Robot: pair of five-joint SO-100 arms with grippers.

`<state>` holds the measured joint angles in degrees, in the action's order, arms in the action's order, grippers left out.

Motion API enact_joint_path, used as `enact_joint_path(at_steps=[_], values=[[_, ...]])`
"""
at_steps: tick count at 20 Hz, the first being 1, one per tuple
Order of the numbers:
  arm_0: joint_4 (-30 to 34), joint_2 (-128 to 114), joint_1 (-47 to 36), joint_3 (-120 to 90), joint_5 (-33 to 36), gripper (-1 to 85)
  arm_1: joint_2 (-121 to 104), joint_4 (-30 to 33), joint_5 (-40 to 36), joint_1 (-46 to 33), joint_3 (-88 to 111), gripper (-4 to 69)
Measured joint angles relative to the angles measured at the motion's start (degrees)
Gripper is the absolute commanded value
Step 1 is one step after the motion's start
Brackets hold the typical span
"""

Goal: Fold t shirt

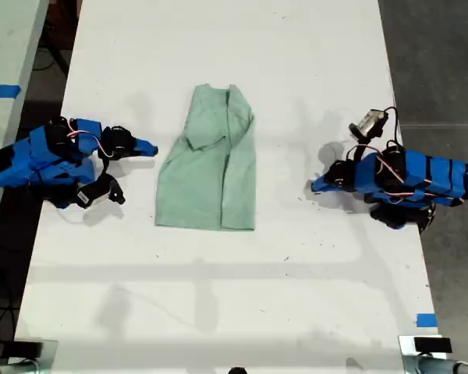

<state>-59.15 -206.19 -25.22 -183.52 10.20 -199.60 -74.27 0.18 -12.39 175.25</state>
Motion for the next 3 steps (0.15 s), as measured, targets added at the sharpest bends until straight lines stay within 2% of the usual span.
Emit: enact_joint_path(at_steps=[3], values=[[0.00,0.00,0.00,0.00,0.00,-0.1,0.00,0.00,0.09,0.00,0.00,0.8]])
